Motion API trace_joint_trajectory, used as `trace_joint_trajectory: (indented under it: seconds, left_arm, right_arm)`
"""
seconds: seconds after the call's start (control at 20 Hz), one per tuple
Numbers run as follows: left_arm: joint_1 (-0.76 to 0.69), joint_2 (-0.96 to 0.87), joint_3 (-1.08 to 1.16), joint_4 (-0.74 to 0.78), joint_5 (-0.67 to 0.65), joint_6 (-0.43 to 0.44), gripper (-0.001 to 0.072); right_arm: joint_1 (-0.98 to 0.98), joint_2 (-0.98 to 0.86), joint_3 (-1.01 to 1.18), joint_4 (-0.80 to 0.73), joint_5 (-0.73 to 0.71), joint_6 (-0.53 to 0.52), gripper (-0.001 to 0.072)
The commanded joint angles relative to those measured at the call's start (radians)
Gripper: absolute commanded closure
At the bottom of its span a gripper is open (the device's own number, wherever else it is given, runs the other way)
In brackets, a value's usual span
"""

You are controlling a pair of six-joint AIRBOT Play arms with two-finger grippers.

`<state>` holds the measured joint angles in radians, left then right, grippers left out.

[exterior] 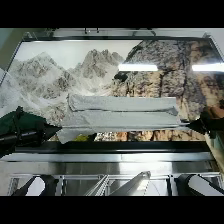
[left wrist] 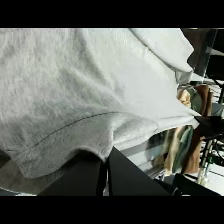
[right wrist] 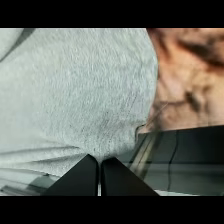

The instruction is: Fold the shirts.

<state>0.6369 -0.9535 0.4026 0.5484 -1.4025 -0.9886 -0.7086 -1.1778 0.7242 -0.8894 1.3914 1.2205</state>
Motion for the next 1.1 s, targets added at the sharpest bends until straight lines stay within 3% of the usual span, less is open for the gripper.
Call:
trace_joint_trajectory:
  seconds: [0.0,0.15,0.35,0.6,0.9,0.95,1.0,1.05]
  left_arm:
    - [0.01,-0.058,0.009,-0.086,-0.023,0.043,0.0685]
    - [-0.012,-0.192,0.138,-0.175,-0.043,0.072,0.0684]
    - [-0.19,-0.39,0.416,-0.181,0.022,0.057,0.0685]
    - [-0.381,-0.733,0.767,-0.077,0.056,-0.001,0.0685]
    - [-0.434,-1.023,1.046,-0.029,0.01,-0.04,0.0681]
    - [-0.434,-1.044,1.09,-0.03,-0.02,-0.058,0.0566]
    - [-0.426,-1.061,1.143,-0.034,-0.06,-0.089,0.0386]
    - [-0.417,-1.072,1.196,-0.053,-0.097,-0.096,0.0351]
  right_arm:
    - [0.036,0.032,0.001,0.066,-0.042,-0.018,0.0698]
    - [0.101,0.03,0.001,0.179,-0.188,-0.043,0.0698]
    - [0.172,-0.029,0.003,0.234,-0.385,-0.05,0.0698]
    - [0.243,-0.142,0.003,0.389,-0.592,-0.202,0.0698]
    - [0.301,-0.256,0.003,0.396,-0.62,-0.312,0.0697]
    - [0.297,-0.251,0.004,0.396,-0.599,-0.32,0.0697]
    - [0.286,-0.241,0.011,0.386,-0.568,-0.32,0.0696]
    - [0.269,-0.228,0.026,0.362,-0.524,-0.32,0.0688]
